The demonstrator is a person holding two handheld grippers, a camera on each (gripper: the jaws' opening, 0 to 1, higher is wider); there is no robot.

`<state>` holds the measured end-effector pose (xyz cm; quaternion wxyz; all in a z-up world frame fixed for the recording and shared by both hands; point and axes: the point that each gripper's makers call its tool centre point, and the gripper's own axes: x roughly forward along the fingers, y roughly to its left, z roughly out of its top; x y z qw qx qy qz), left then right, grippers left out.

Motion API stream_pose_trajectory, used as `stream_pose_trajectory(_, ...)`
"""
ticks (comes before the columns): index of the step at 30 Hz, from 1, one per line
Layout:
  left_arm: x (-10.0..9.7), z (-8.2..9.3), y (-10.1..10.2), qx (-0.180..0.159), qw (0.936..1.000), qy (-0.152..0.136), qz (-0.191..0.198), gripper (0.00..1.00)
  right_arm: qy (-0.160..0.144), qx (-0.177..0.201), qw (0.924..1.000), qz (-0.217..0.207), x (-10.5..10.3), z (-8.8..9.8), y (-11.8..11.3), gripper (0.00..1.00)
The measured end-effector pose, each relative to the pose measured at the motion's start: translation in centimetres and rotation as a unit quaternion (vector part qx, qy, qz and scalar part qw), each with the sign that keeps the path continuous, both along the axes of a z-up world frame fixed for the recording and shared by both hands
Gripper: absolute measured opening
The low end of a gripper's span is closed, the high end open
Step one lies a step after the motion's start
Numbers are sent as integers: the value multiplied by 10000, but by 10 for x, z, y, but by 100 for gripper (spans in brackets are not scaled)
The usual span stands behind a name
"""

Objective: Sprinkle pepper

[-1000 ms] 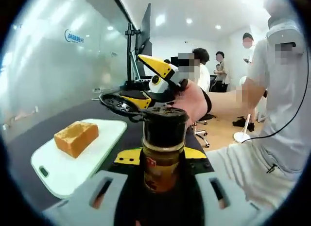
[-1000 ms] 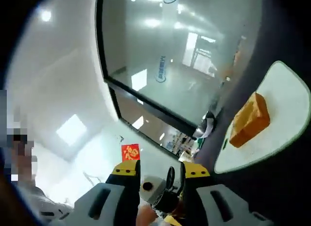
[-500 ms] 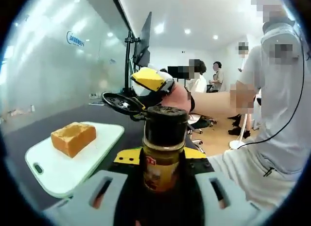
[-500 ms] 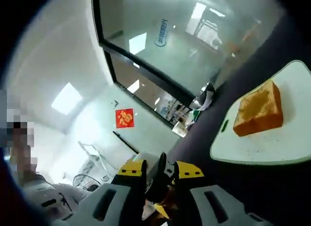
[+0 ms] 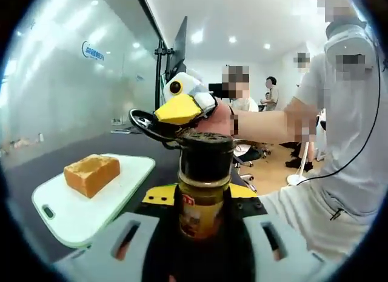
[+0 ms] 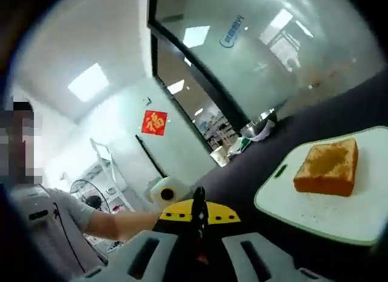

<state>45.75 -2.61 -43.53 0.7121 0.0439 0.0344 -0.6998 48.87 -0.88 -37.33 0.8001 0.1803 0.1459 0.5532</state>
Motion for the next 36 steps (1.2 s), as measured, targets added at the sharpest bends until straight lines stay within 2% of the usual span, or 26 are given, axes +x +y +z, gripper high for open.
stream_pose_trajectory(1, 0, 0, 0, -2, 10000, 7, -13, 19, -143, -43, 9999, 26, -2, 1, 1, 0)
stream_pose_trajectory(3, -1, 0, 0, -5, 10000, 23, -10, 19, -699, -263, 9972, -77, -3, 4, 0, 0)
stream_pose_trajectory(4, -1, 0, 0, -2, 10000, 29, -10, 19, -1053, -411, 9935, -114, -5, 5, 0, 0)
stream_pose_trajectory(6, -1, 0, -1, -5, 10000, 46, -4, 19, -1541, -658, 9856, -234, -7, 7, 0, 0)
stream_pose_trajectory(9, -2, 0, -1, -6, 10000, 47, -9, 19, -2311, -1084, 9661, -389, -13, 11, 1, 0)
stream_pose_trajectory(11, -3, 0, -2, -6, 10000, 35, -22, 19, -2682, -1218, 9549, -377, -15, 14, 2, 0)
stream_pose_trajectory(13, -4, 0, -3, -5, 10000, 27, -23, 19, -3010, -1389, 9425, -415, -9, 14, -2, 0)
stream_pose_trajectory(15, -5, 0, -3, -9, 10000, 28, -28, 19, -3249, -1466, 9334, -414, -11, 15, -2, 0)
stream_pose_trajectory(19, -7, 0, -4, -12, 10000, 12, -33, 19, -3892, -1789, 9027, -401, -15, 17, -3, 0)
stream_pose_trajectory(22, -6, 1, -4, -10, 10000, 24, -18, 19, -4210, -1968, 8848, -353, -16, 19, -2, 0)
stream_pose_trajectory(23, -4, 0, -4, -10, 10000, 60, 38, 19, -4337, -2044, 8773, -206, -21, 17, 0, 0)
stream_pose_trajectory(24, -2, 0, -3, -21, 9998, 199, 61, 19, -4565, -2280, 8599, -153, -23, 13, 2, 0)
stream_pose_trajectory(25, -2, 0, -2, -32, 9999, 143, 58, 18, -4861, -2464, 8381, -234, -22, 15, 1, 0)
stream_pose_trajectory(26, -2, 0, -3, -21, 9999, 106, 51, 18, -4885, -2591, 8326, -310, -24, 15, 3, 0)
stream_pose_trajectory(28, -3, 0, -2, -21, 9999, 117, 42, 19, -4922, -2651, 8290, -164, -29, 14, 5, 0)
stream_pose_trajectory(30, -1, 0, -1, -22, 9999, 106, 38, 19, -4864, -2743, 8295, 38, -34, 9, 5, 1)
stream_pose_trajectory(32, -1, 0, -2, -21, 9999, 100, 38, 19, -4855, -2840, 8266, 179, -37, 5, 3, 2)
stream_pose_trajectory(34, -2, 0, -2, -13, 10000, 65, 24, 19, -4682, -2821, 8350, 631, -51, 3, -1, 4)
stream_pose_trajectory(35, -2, 1, -2, -20, 10000, 65, 35, 19, -4592, -2856, 8370, 839, -56, 1, -4, 9)
stream_pose_trajectory(36, -2, 1, -1, -26, 10000, 84, 29, 19, -4460, -2753, 8479, 801, -57, 7, -9, 16)
